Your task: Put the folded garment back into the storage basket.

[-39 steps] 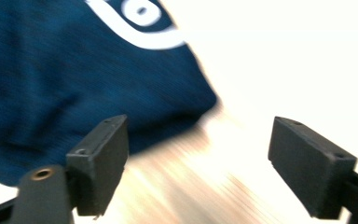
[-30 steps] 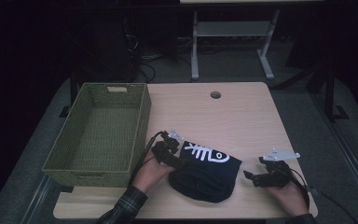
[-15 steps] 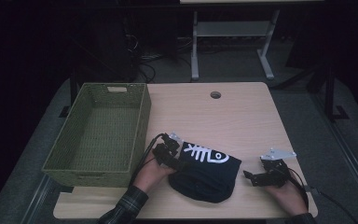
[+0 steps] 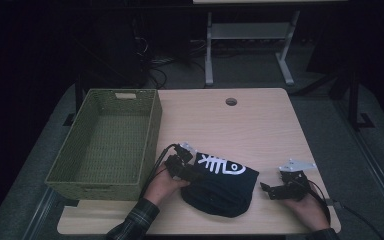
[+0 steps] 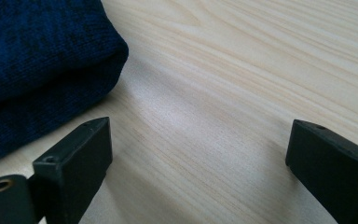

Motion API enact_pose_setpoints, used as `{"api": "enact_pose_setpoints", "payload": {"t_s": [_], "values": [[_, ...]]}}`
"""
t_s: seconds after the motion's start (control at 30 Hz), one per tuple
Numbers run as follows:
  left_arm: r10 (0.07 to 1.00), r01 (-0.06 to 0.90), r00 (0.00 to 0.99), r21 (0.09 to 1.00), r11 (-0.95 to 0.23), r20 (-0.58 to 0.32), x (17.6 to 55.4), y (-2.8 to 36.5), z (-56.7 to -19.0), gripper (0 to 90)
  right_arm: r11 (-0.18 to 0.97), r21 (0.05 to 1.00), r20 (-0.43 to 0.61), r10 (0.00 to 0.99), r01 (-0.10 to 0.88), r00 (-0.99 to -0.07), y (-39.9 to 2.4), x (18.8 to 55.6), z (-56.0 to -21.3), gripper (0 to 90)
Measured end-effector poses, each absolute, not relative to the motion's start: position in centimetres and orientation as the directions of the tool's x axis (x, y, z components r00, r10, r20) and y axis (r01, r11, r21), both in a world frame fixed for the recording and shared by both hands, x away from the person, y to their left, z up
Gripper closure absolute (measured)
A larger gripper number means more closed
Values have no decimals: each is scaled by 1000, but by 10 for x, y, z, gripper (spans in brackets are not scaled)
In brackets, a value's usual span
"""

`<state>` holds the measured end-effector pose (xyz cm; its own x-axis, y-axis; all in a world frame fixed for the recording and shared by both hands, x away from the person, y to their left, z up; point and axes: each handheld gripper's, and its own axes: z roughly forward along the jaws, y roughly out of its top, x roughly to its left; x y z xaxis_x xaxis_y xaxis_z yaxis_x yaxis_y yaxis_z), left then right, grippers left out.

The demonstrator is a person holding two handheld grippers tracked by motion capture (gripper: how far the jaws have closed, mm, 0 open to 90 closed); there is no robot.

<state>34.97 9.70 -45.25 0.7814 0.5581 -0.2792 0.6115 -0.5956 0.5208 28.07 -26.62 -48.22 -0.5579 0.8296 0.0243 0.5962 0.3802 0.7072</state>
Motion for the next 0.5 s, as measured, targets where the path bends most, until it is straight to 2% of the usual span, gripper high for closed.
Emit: {"api": "enact_pose_setpoints", "payload": {"t_s": [0.1,0.23,0.5], "values": [[544,618,779,520,-589,-311,351,97,-454,607,379,707,25,830,597,-557,-266,281,-482,63],[528,630,773,516,-580,-352,354,99,-456,670,379,708,24,830,596,-558,-266,281,-483,61],[506,605,794,519,-603,-337,355,96,-453,757,379,711,24,829,592,-559,-266,281,-483,57]]}}
